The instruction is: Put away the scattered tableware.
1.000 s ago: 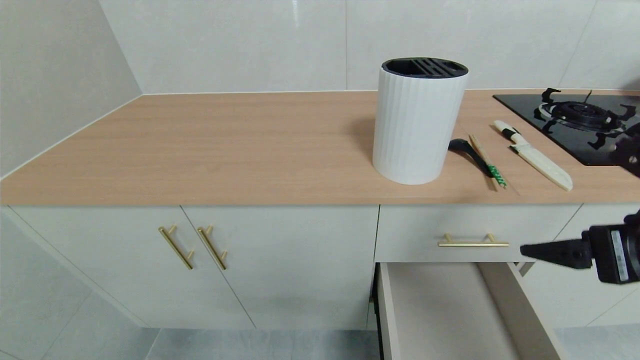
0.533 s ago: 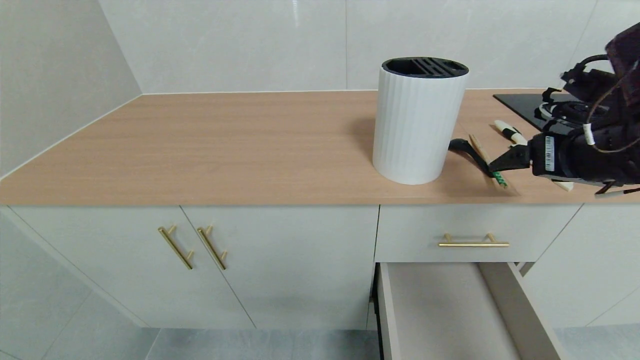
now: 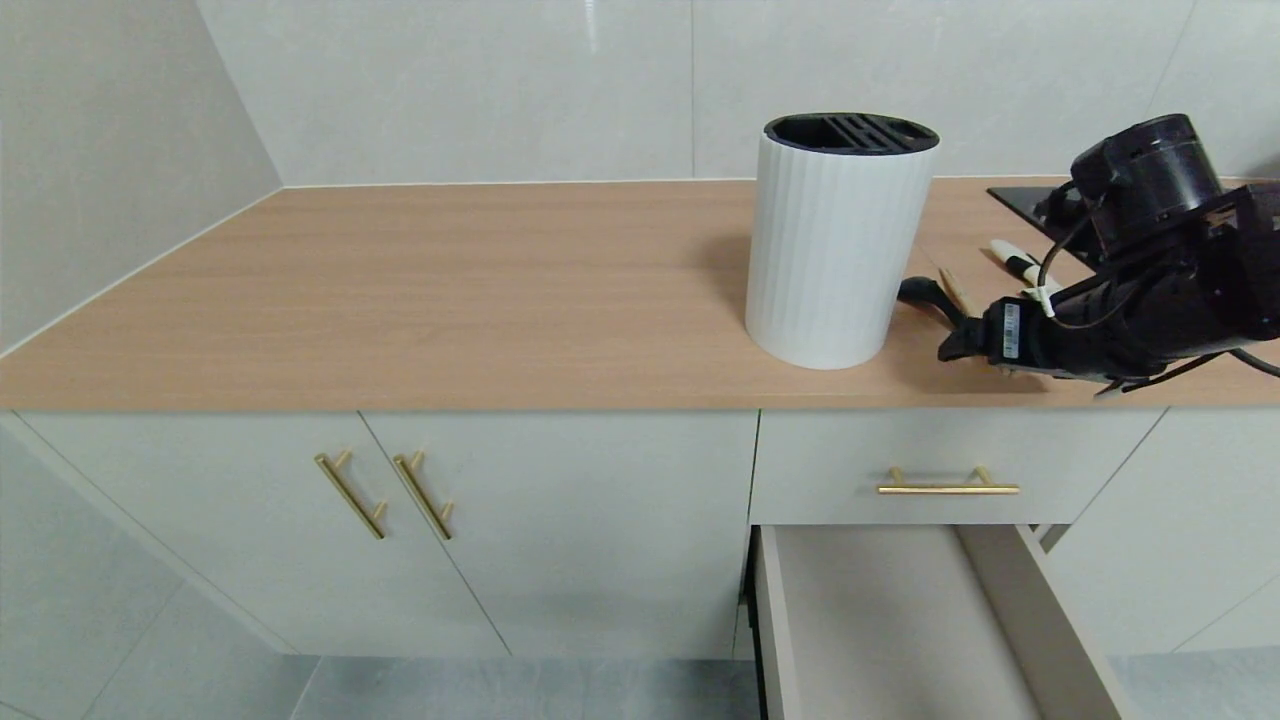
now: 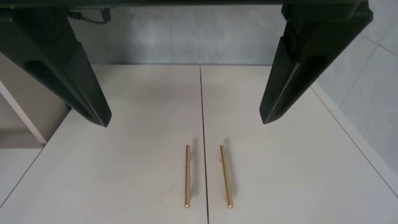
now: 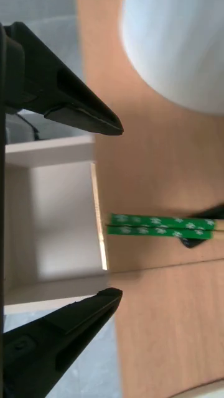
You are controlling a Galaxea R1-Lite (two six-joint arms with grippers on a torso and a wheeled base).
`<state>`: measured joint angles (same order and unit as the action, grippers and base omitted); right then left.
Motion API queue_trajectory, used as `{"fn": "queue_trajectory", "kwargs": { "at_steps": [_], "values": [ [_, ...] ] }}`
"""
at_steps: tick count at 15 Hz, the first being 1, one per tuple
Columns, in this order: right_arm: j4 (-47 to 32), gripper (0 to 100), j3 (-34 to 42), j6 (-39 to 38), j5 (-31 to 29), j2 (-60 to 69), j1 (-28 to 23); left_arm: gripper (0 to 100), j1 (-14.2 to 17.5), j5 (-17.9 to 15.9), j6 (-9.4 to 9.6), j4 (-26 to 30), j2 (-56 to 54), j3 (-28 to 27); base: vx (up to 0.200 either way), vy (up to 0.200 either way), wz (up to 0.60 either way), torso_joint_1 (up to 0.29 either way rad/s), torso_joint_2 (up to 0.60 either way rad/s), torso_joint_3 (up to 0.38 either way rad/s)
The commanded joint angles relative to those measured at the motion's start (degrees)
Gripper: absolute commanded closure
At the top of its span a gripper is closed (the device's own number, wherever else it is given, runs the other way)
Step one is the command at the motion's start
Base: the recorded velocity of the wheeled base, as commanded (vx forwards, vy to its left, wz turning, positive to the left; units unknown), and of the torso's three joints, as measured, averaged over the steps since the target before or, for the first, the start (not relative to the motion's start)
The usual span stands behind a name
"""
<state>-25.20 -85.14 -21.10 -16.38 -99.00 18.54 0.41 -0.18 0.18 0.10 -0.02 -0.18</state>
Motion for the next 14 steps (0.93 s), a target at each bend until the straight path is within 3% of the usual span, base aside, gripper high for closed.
{"fn": "queue_trajectory", "kwargs": {
  "at_steps": [1,9,10,14],
  "values": [
    [1.2,0,0.0,-0.1,-0.3,-2.7,-0.1,0,0.0,0.0,-0.01,0.0,0.0,0.0,0.0,0.0,0.0,0.0,0.0,0.0],
    [3.6,0,0.0,-0.3,-1.3,-3.0,-1.4,0,0.0,0.0,-0.01,0.0,0.0,0.0,0.0,0.0,0.0,0.0,0.0,0.0],
    [3.6,100,0.0,-0.3,-1.3,-3.0,-1.4,0,0.0,0.0,-0.01,0.0,0.0,0.0,0.0,0.0,0.0,0.0,0.0,0.0],
    [3.6,100,0.1,-0.3,-1.4,-3.0,-1.4,0,0.0,0.0,-0.01,0.0,0.0,0.0,0.0,0.0,0.0,0.0,0.0,0.0]
  ]
}}
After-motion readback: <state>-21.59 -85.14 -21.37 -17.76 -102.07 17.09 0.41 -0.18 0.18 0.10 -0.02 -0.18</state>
